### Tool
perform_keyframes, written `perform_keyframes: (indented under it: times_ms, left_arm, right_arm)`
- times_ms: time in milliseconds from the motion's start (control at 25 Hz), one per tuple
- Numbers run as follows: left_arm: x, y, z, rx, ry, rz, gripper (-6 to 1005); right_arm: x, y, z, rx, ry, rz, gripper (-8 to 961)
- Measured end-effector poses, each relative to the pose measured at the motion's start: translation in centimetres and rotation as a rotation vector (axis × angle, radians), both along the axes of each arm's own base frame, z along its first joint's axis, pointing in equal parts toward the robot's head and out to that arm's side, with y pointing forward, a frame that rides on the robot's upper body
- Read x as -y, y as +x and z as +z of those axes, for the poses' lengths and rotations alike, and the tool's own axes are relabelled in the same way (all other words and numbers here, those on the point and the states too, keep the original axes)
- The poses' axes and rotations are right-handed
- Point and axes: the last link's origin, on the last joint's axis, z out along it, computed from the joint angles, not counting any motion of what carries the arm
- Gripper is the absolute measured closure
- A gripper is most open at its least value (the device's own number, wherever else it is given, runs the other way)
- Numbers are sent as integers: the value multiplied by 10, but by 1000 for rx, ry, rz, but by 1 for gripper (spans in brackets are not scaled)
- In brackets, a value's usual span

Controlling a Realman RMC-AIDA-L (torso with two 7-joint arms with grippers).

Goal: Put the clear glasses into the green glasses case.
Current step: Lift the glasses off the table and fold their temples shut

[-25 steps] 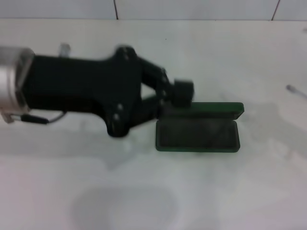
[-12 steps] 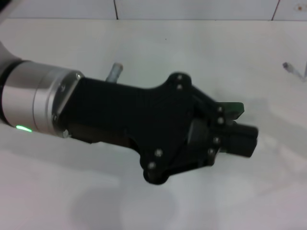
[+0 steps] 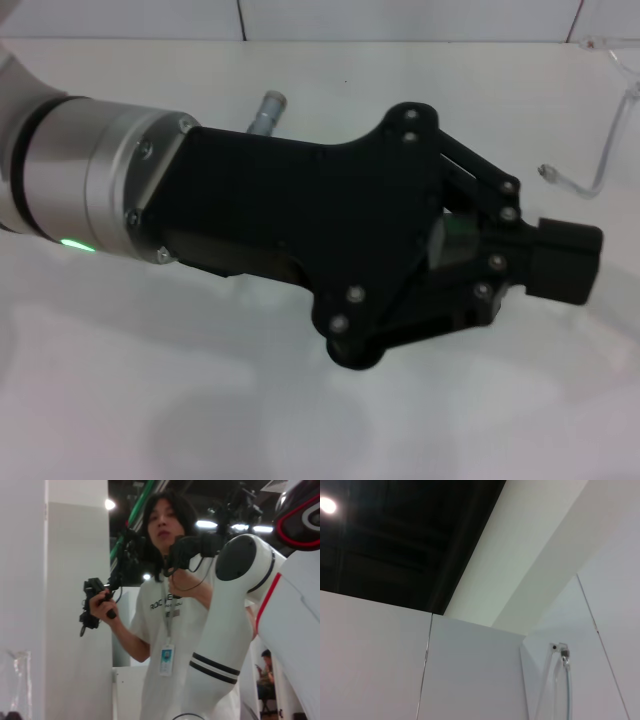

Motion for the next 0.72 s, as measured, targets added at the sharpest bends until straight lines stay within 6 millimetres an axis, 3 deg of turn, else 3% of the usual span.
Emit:
perform_keyframes:
  times_ms: [280, 720]
  left_arm:
    - [5, 1, -12, 31, -33, -11, 946]
    - [-11, -2, -17, 77, -11, 101, 946]
  right_arm:
    - [-1, -3, -1, 0, 0, 12, 900]
    - [-2, -4, -2, 4, 0, 18, 900]
